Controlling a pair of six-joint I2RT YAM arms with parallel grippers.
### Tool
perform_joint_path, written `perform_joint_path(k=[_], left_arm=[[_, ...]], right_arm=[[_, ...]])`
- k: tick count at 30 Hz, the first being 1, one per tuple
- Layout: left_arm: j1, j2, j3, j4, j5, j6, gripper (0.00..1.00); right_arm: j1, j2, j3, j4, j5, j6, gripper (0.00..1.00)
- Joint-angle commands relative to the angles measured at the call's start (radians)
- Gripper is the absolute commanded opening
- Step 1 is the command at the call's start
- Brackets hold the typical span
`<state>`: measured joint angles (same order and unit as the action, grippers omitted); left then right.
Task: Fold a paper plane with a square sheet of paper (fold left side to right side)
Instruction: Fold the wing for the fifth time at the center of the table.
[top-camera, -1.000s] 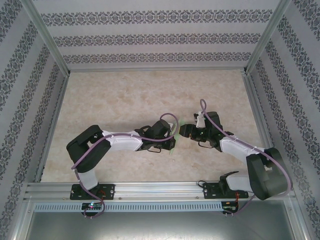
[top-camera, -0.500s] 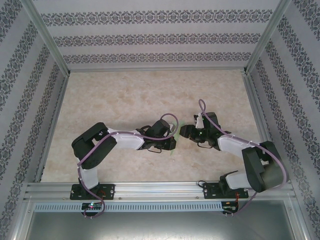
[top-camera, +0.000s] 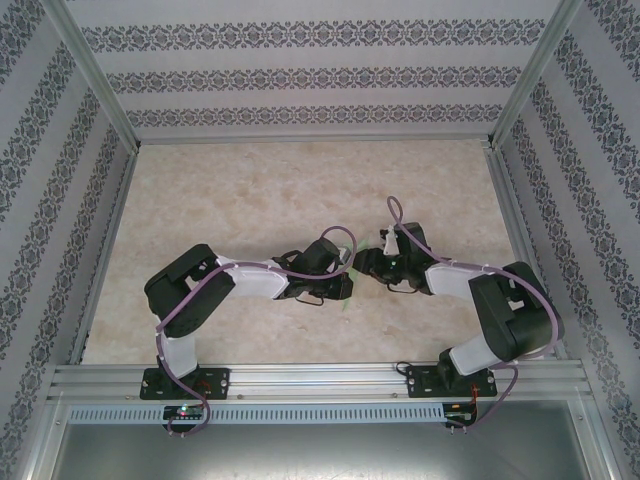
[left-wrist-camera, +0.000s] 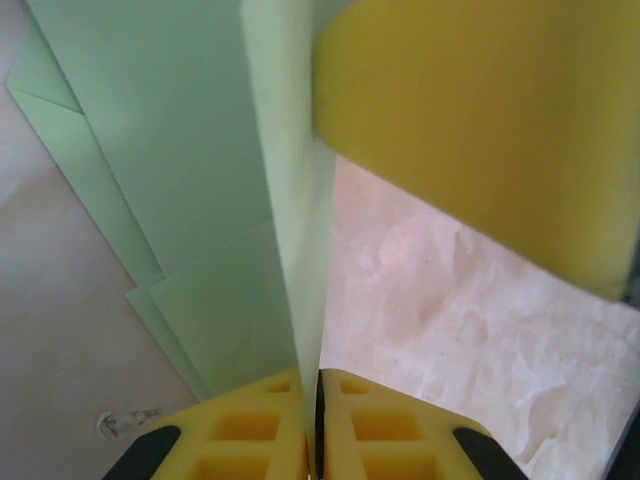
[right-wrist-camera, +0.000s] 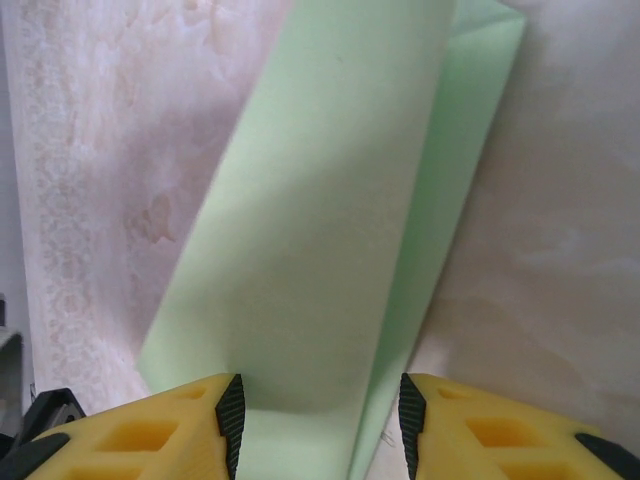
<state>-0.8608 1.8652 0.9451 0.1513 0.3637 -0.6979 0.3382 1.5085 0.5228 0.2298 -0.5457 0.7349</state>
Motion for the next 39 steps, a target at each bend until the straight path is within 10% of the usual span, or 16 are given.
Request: perform_joint_path(k=[1, 26, 39], left_arm=[[0.016, 0.020, 0.021, 0.024, 0.008, -0.013, 0.13], [0.073, -0.093, -0.073, 0.130, 0.050, -0.054, 0.43], [0.089, -0.017, -0.036, 0.158, 0.097, -0.072, 0.28]], right_arm=[[0.013, 0.019, 0.033, 0.014, 0.016, 0.006, 0.47], [0.024, 0.107, 0.075, -0.098, 0.063, -0.003, 0.45], [0.024, 0.099, 0.075, -0.097, 0.057, -0.003, 0.45]])
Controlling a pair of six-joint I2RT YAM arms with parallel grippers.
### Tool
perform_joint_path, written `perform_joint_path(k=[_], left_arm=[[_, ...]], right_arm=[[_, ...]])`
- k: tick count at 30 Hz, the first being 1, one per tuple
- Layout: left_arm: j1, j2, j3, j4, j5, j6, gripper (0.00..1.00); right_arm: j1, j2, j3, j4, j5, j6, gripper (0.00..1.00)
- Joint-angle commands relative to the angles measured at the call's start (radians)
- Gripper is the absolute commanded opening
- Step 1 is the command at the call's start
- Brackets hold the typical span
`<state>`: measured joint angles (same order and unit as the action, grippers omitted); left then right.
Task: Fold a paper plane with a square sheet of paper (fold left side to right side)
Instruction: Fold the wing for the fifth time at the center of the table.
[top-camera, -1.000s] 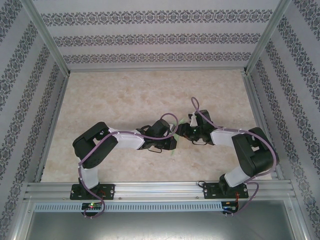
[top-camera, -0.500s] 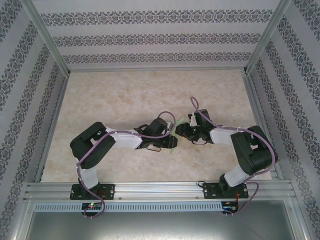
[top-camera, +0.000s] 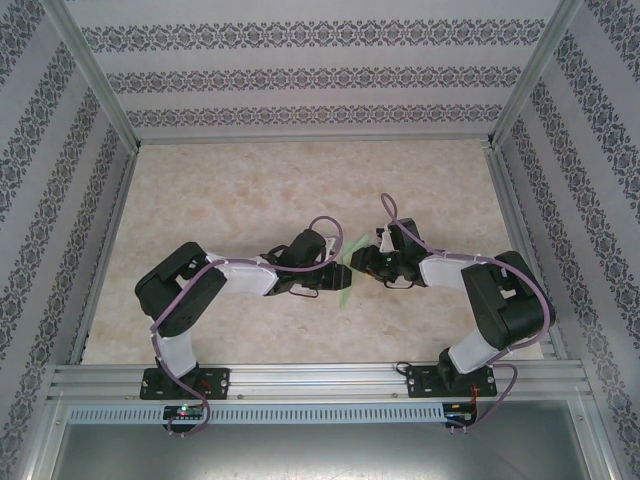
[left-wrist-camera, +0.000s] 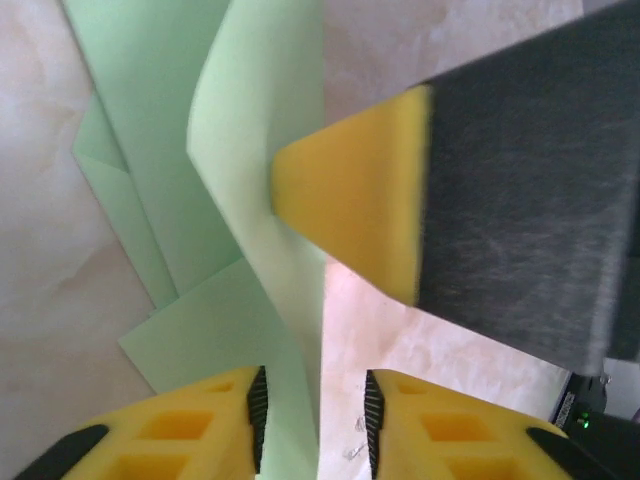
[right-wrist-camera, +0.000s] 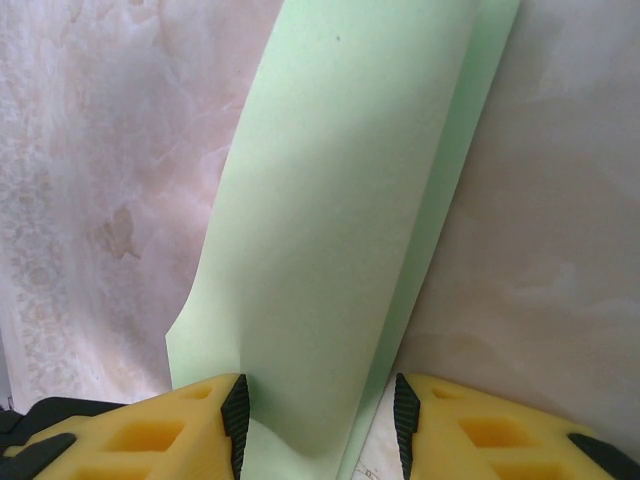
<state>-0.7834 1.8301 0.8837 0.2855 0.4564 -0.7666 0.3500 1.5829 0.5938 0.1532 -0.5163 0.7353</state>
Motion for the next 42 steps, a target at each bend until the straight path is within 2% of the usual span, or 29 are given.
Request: perform_joint_path(k=[1, 5, 8, 13, 20, 42], left_arm=[[0.012, 0.019, 0.026, 0.009, -0.007, 0.000, 0.24], [0.013, 0.016, 0.021, -0.004, -0.034, 0.008, 0.11], [0.015, 0.015, 0.018, 0.004, -0.035, 0.009, 0.05], [0.016, 0.014, 0.012, 0.010, -0.033, 0.005, 0.03], [0.018, 0.014, 0.004, 0.014, -0.042, 0.000, 0.02], [0.018, 0.014, -0.005, 0.006, -0.063, 0.000, 0.00]], right_arm=[[0.013, 0.014, 0.003, -0.016, 0.026, -0.002, 0.45], [-0.001, -0.038, 0.015, -0.037, 0.024, -0.016, 0.46], [-0.024, -0.076, 0.028, -0.056, 0.008, -0.025, 0.47], [-0.072, -0.102, 0.047, -0.067, -0.022, -0.025, 0.55], [-0.073, -0.061, 0.079, -0.041, -0.031, 0.025, 0.70], [-0.034, 0.066, 0.147, -0.004, -0.044, 0.056, 0.71]])
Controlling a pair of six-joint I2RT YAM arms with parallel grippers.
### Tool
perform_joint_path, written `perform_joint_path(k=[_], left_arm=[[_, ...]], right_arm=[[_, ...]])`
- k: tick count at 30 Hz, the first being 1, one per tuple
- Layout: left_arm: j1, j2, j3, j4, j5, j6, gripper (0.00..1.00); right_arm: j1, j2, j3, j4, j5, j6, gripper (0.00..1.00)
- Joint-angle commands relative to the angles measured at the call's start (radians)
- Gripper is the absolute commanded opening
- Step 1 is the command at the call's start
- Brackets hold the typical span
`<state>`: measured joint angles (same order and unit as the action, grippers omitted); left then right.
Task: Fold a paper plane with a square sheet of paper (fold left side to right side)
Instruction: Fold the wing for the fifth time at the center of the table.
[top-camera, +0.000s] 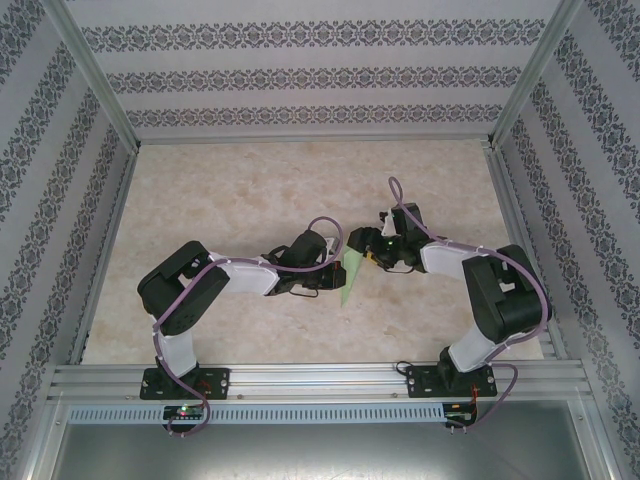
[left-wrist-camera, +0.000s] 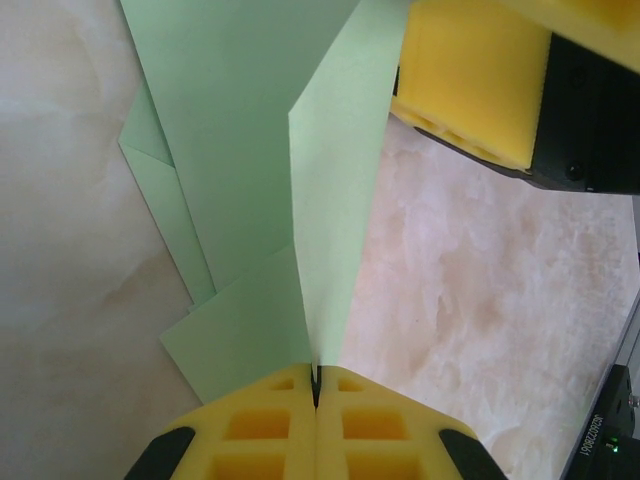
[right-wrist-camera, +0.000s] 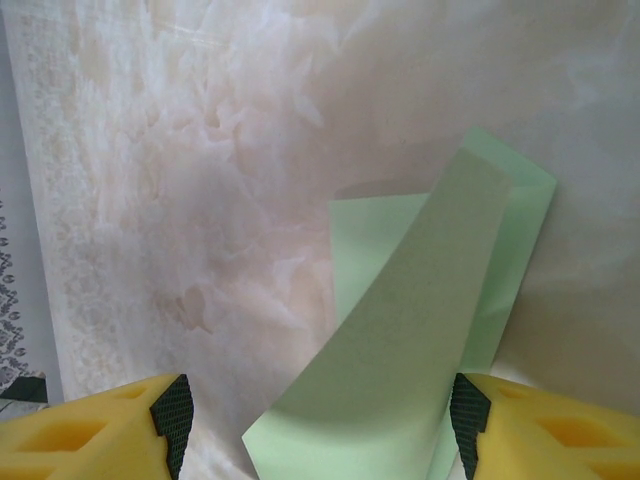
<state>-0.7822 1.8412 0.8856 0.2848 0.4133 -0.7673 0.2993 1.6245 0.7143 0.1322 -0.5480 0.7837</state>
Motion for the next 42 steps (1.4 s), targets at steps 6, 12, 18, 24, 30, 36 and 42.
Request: perform_joint_path(k=[6, 12, 18, 24, 30, 36, 42], left_arm=[[0.017, 0.005, -0.012, -0.001, -0.028, 0.003, 0.00], [0.017, 0.011, -0.013, -0.016, -0.041, 0.000, 0.00], [0.018, 0.031, -0.006, -0.018, -0.036, -0.003, 0.00], [0.017, 0.050, 0.002, -0.017, -0.028, -0.003, 0.00], [0.017, 0.061, 0.005, -0.019, -0.024, -0.003, 0.00], [0.017, 0.058, 0.004, -0.007, -0.014, 0.001, 0.00], [0.017, 0.044, 0.005, 0.010, 0.002, 0.005, 0.00]], right_arm=[[0.024, 0.063, 0.049, 0.009, -0.011, -0.001, 0.71], [0.026, 0.090, 0.057, -0.028, 0.005, -0.012, 0.71], [0.030, 0.105, 0.061, -0.047, 0.008, -0.024, 0.71], [0.031, 0.103, 0.062, -0.053, 0.007, -0.029, 0.71], [0.024, 0.055, 0.060, -0.037, 0.005, -0.041, 0.72], [-0.001, -0.023, 0.057, -0.078, 0.033, -0.072, 0.75], [0.006, 0.041, 0.036, 0.004, -0.016, -0.031, 0.74]])
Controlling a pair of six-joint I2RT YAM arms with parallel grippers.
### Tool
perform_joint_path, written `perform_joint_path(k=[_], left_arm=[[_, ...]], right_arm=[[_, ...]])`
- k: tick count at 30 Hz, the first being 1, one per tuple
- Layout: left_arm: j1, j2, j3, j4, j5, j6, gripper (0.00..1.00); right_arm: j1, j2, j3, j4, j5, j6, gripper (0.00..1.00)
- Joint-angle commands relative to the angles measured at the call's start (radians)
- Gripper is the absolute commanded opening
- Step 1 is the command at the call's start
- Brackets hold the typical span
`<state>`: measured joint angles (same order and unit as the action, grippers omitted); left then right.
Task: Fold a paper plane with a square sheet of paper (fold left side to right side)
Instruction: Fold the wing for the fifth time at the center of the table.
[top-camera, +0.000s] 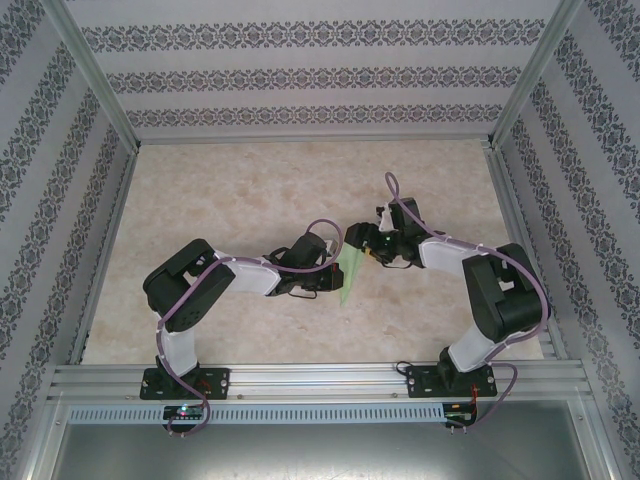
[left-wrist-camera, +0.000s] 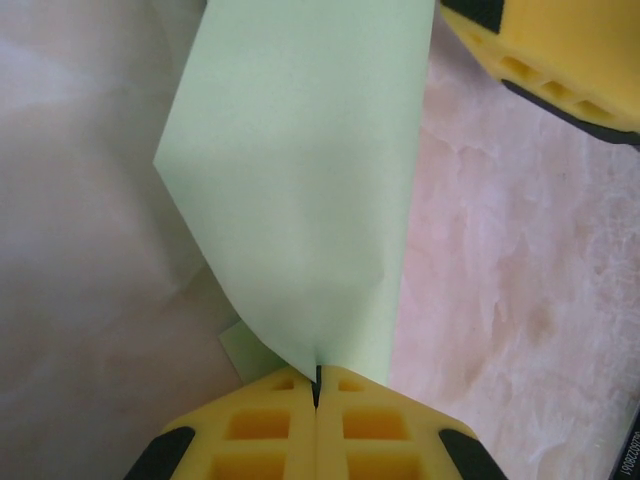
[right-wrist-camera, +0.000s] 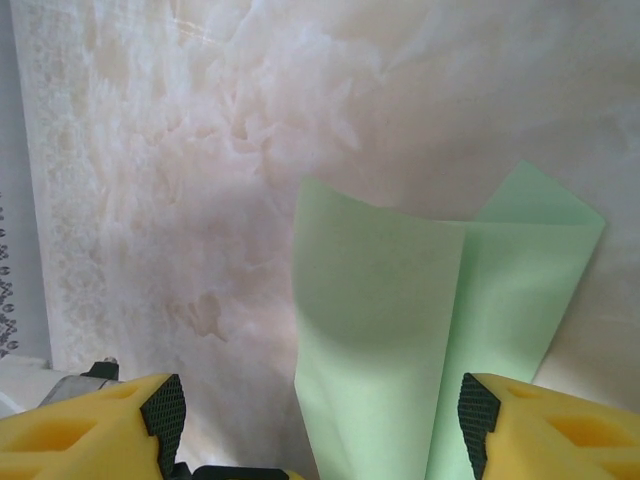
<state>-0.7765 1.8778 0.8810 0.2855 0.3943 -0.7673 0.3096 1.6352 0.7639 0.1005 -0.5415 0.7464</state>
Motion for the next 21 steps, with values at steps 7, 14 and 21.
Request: perform_joint_path(k=[7, 14, 21], left_arm=[[0.011, -0.031, 0.006, 0.014, 0.026, 0.017, 0.00], [0.008, -0.041, 0.013, 0.019, 0.034, 0.023, 0.00], [0.006, -0.035, 0.022, 0.013, 0.038, 0.027, 0.00]], right_arm=[[0.008, 0.089, 0.009, 0.026, -0.034, 0.007, 0.74], [0.008, 0.117, 0.010, 0.010, -0.034, 0.006, 0.74], [0.008, 0.124, 0.009, 0.009, -0.036, 0.005, 0.74]])
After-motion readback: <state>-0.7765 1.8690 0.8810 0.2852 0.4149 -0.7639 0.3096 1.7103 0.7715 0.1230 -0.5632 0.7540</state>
